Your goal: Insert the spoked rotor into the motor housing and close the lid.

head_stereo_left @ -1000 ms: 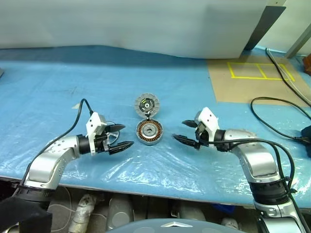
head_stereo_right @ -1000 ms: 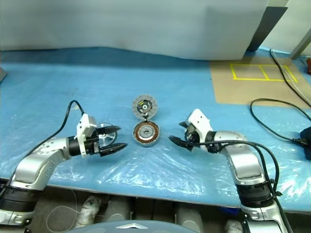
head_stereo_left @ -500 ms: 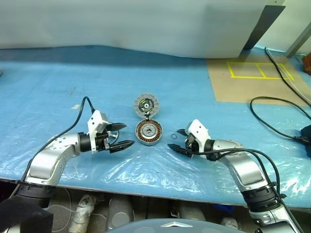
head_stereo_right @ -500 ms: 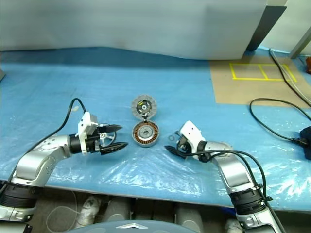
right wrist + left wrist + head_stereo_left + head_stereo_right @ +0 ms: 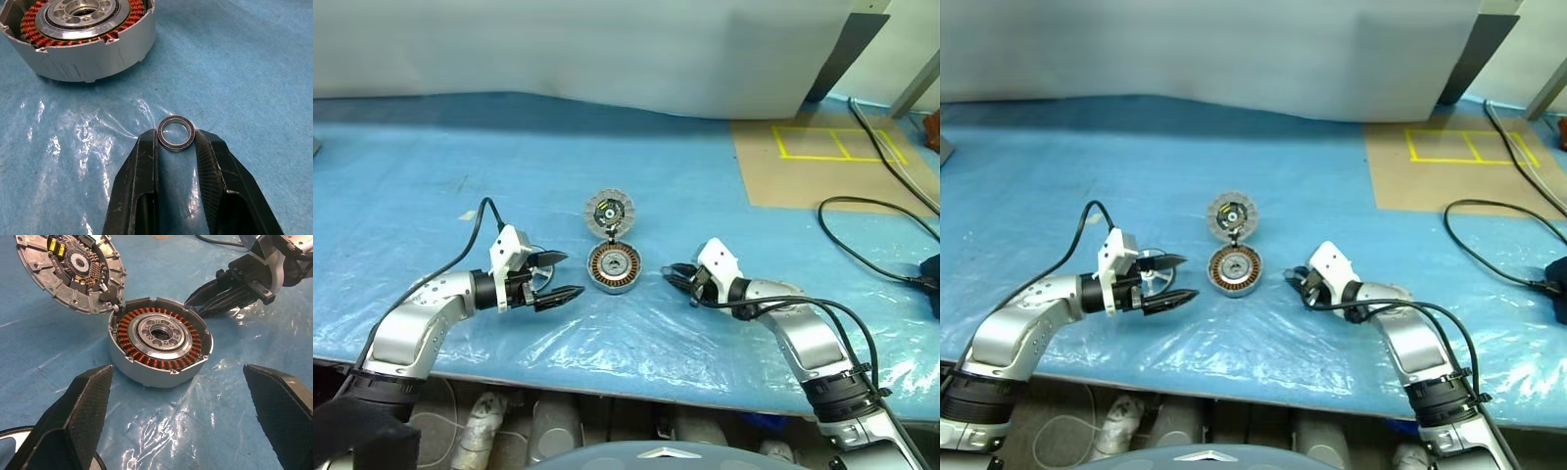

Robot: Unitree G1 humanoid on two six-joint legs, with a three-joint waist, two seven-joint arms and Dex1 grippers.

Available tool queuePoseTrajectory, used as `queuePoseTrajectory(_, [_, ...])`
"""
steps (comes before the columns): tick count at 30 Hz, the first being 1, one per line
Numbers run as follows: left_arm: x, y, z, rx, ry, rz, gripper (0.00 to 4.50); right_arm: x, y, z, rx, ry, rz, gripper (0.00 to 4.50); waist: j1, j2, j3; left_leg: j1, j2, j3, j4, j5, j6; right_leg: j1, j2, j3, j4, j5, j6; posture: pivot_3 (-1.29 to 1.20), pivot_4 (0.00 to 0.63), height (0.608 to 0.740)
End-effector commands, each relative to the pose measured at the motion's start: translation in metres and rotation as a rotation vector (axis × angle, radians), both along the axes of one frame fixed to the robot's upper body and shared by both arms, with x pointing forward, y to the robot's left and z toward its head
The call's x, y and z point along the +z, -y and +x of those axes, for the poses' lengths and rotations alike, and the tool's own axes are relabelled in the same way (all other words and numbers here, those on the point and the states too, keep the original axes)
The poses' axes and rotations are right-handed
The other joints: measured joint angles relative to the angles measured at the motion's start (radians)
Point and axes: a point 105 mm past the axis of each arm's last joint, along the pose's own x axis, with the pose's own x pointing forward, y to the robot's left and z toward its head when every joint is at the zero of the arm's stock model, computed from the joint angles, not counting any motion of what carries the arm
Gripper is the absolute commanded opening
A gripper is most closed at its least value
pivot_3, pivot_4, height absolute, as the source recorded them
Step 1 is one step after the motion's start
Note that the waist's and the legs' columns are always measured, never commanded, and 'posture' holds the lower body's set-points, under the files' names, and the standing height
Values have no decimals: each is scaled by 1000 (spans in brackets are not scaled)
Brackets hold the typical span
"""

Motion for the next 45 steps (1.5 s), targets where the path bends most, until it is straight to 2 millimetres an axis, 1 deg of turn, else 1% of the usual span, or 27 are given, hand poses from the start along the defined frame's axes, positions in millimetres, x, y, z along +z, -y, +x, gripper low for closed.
queuePoseTrajectory(1, [9, 1, 0, -10, 34, 3, 4500, -13, -1, -7, 3, -58, -2, 668, 0, 0, 0, 0, 0, 0, 0, 0, 0, 0, 0, 0, 0, 0, 0, 0, 150, 740])
queuePoseTrajectory(6, [7, -3, 0, -6, 31, 7, 4500, -11, -5, -9, 12, -58, 5, 668, 0, 0, 0, 0, 0, 0, 0, 0, 0, 0, 0, 0, 0, 0, 0, 0, 150, 740])
queuePoseTrajectory(8, [7, -3, 0, -10, 30, 7, 4500, -5, -7, -11, 22, -72, 39, 668, 0, 0, 0, 0, 0, 0, 0, 0, 0, 0, 0, 0, 0, 0, 0, 0, 150, 740])
queuePoseTrajectory(12, [11, -4, -2, -29, 50, 4, 4500, 33, -13, -6, 30, -21, 168, 668, 0, 0, 0, 0, 0, 0, -1, 0, 0, -1, 0, 0, 0, 0, 0, 0, 150, 740])
queuePoseTrajectory(16, [10, -3, -7, -58, 59, 3, 4500, 64, -31, -15, 159, -5, 225, 668, -2, 1, 0, -1, 0, 0, -1, 0, 0, -2, 0, 0, 0, 0, 0, 0, 150, 740])
queuePoseTrajectory(19, [8, -3, -8, -70, 68, 9, 4500, 76, -47, -14, 235, -2, 234, 668, -1, 1, 0, -1, 0, 0, -1, 0, 0, -2, 0, 0, 0, 0, 0, 0, 150, 740])
queuePoseTrajectory(25, [7, 1, -7, -102, 112, 38, 4500, 68, -72, -1, 367, -18, 138, 668, 0, 1, 0, -1, 0, 0, -1, 0, 0, -2, 0, 0, 0, 0, 0, 0, 150, 740])
queuePoseTrajectory(30, [5, 4, -11, -130, 132, 51, 4500, 63, -82, 9, 428, -5, 86, 668, -1, 1, 0, -4, 0, 0, -1, 0, 0, -3, 0, 0, 0, 0, 0, 0, 150, 740])
queuePoseTrajectory(35, [0, 6, -12, -129, 162, 66, 4500, 56, -85, 17, 440, 1, 58, 668, -1, 1, 0, -4, 0, 0, -1, 0, 0, -3, 0, 0, 0, 0, 0, 0, 150, 740])
queuePoseTrajectory(40, [0, 5, -12, -113, 170, 51, 4500, 53, -88, 15, 472, -4, 40, 668, -1, 0, 0, -4, 0, 0, 0, 0, 0, -3, 0, 0, 1, 0, 0, 0, 150, 740])
queuePoseTrajectory(45, [0, 5, -12, -109, 170, 48, 4500, 52, -89, 25, 433, 5, 50, 668, -2, 0, 0, -3, 0, 0, 0, 0, 0, -3, 0, 0, 2, 0, 0, 0, 150, 740])
